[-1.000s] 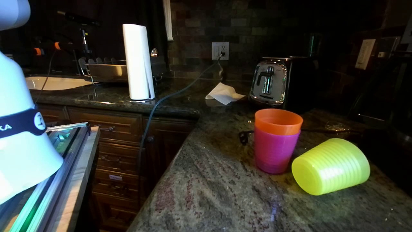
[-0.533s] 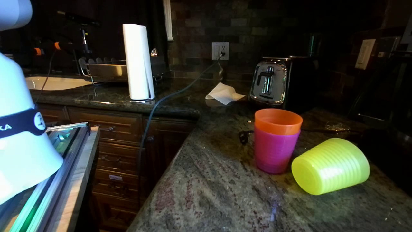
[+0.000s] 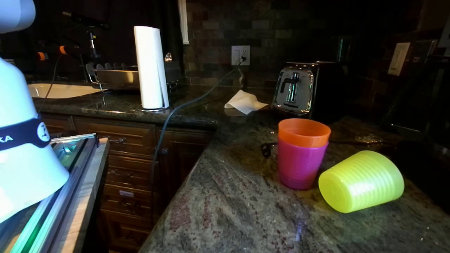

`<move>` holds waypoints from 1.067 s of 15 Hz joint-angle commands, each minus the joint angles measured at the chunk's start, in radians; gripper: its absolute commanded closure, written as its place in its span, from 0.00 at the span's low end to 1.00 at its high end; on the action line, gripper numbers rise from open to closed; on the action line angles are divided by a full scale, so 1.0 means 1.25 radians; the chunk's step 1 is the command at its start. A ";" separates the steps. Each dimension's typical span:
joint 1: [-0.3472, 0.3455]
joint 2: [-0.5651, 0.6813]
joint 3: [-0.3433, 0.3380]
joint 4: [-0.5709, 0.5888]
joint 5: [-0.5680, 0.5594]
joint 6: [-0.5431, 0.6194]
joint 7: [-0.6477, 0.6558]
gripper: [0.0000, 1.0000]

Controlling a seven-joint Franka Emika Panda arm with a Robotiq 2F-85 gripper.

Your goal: Put the purple plate on top of the toaster

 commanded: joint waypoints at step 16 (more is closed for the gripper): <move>0.050 -0.138 0.066 0.005 0.058 -0.275 -0.031 0.00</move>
